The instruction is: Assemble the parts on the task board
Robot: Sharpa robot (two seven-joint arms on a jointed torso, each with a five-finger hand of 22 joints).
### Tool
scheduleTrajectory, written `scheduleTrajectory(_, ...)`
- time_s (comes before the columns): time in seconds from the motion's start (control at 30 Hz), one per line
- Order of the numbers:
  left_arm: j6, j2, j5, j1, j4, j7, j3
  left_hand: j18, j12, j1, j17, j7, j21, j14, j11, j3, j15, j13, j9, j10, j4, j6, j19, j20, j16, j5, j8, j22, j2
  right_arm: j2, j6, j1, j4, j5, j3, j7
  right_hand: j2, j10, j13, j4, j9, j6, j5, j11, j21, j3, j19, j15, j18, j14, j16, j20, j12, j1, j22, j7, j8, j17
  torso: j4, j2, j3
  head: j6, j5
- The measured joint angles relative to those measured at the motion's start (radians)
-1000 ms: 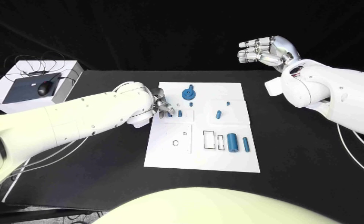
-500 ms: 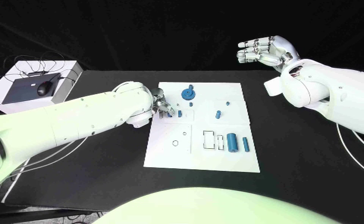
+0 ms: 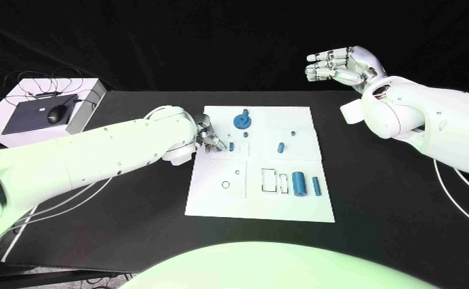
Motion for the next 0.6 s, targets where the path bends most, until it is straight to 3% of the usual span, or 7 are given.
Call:
scheduleTrajectory(0.33, -0.003, -0.004, 0.0, -0.002, 0.004, 0.0, 0.003, 0.0, 0.005, -0.006, 0.005, -0.001, 0.0, 0.0, 0.0, -0.028, 0.0, -0.001, -0.004, 0.0, 0.028, 0.002, 0.0, 0.0, 0.0, 0.0, 0.0, 0.0, -0.014, 0.0, 0.0, 0.0, -0.001, 0.0, 0.0, 0.0, 0.0, 0.0, 0.0, 0.0, 0.0, 0.0, 0.002, 0.0, 0.0, 0.0, 0.0, 0.0, 0.0, 0.0, 0.0, 0.0, 0.0, 0.0, 0.0, 0.0, 0.0, 0.0, -0.0001, 0.0, 0.0001, 0.0, -0.001)
scheduleTrajectory(0.6, -0.003, -0.018, -0.001, -0.002, 0.012, 0.0, 0.004, 0.0, 0.01, 0.002, 0.013, 0.002, 0.012, 0.0, 0.0, -0.115, 0.0, 0.0, -0.004, 0.0, 0.068, 0.005, 0.0, 0.0, 0.01, 0.001, 0.0, 0.0, -0.013, -0.001, 0.0, 0.0, -0.001, 0.0, 0.0, 0.0, 0.0, -0.004, 0.0, -0.004, 0.0, -0.005, 0.008, 0.004, 0.0, -0.004, 0.0, 0.0, 0.0, 0.0, 0.0, 0.0, 0.004, 0.0, 0.0, 0.005, 0.0, 0.0, 0.0003, 0.0, -0.0001, 0.0, -0.002)
